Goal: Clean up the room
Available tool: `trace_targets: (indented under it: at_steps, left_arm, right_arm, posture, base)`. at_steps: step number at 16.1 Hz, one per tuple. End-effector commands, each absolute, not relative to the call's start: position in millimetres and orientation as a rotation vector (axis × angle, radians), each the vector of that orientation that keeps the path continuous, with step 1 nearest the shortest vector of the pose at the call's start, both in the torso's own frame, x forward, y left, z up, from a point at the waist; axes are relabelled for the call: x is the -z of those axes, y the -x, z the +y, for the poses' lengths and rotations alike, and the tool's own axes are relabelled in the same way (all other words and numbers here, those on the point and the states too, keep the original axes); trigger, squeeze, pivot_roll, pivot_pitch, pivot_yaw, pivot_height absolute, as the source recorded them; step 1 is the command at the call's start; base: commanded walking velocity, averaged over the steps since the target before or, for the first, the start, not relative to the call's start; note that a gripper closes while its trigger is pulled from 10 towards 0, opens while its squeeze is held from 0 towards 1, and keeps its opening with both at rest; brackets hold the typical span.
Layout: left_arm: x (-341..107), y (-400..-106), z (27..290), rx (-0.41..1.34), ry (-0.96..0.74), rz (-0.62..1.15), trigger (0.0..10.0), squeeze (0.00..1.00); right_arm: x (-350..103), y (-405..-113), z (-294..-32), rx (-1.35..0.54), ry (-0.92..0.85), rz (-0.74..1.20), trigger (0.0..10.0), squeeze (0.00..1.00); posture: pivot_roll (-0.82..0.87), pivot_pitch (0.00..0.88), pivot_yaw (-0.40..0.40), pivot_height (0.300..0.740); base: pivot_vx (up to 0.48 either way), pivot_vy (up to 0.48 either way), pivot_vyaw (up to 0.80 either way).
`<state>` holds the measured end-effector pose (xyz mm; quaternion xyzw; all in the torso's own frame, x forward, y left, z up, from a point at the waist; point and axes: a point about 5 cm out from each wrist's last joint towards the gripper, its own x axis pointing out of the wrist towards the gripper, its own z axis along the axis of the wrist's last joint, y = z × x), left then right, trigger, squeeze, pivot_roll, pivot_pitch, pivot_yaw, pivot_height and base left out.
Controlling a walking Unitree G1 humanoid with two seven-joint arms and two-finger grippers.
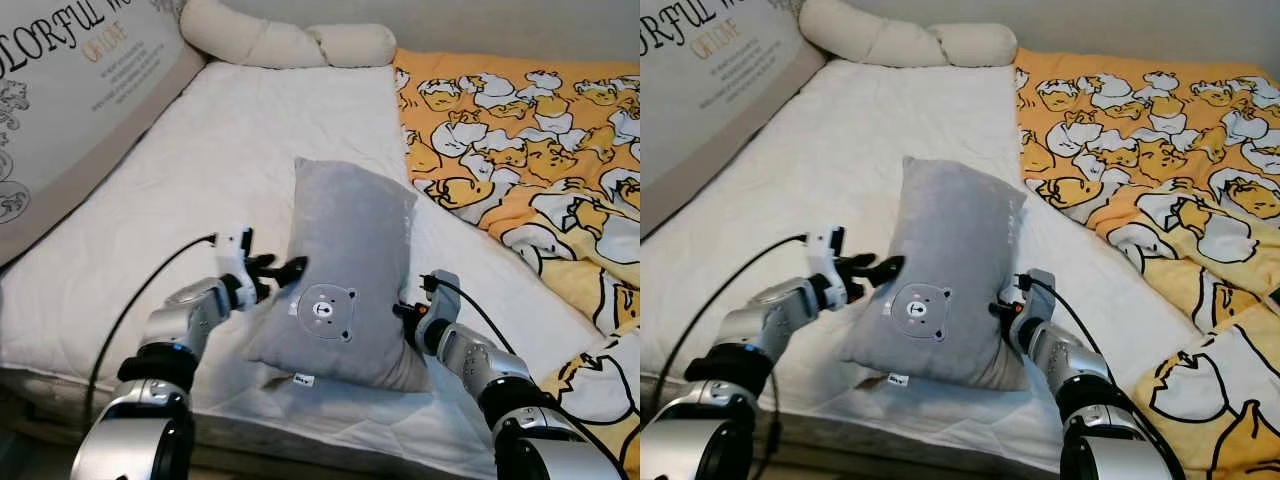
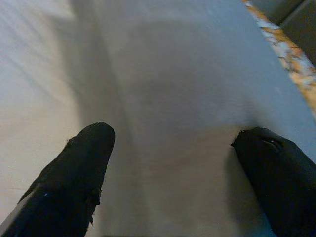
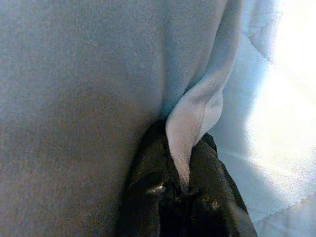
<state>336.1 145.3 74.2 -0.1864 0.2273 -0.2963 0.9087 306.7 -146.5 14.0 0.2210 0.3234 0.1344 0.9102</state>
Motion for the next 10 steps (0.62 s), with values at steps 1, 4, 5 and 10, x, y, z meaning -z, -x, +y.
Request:
trace_targets:
  at_steps: [1, 4, 5, 10]
  left_arm:
    - [-66, -331, 142, 0.64, 0.441, 0.518, 10.0, 1.0]
    - [-68, -324, 130, 0.781, 0.601, 0.508, 10.0, 1.0]
    - [-62, -317, 124, 0.86, 0.591, 0.562, 10.0, 1.0]
    - [-52, -314, 117, 0.884, 0.454, 0.634, 2.4, 0.52]
  right_arm:
    - [-21, -313, -135, -0.333, -0.441, 0.654, 0.0, 0.0]
    - [-20, -313, -134, -0.338, -0.444, 0.651, 0.0, 0.0]
    - [-21, -314, -132, -0.344, -0.451, 0.646, 0.0, 0.0]
    - [-26, -318, -129, -0.362, -0.44, 0.619, 0.0, 0.0]
  posture:
    - [-0.03, 0.0, 0.018, 0.74]
    - [-0.03, 0.0, 0.023, 0.74]
    - [-0.03, 0.0, 0.024, 0.74]
    - [-0.04, 0.0, 0.031, 0.74]
  base:
    - [0.0, 0.0, 0.0]
    - [0.0, 0.0, 0.0]
    - [0.0, 0.0, 0.0]
    - [0.0, 0.0, 0.0]
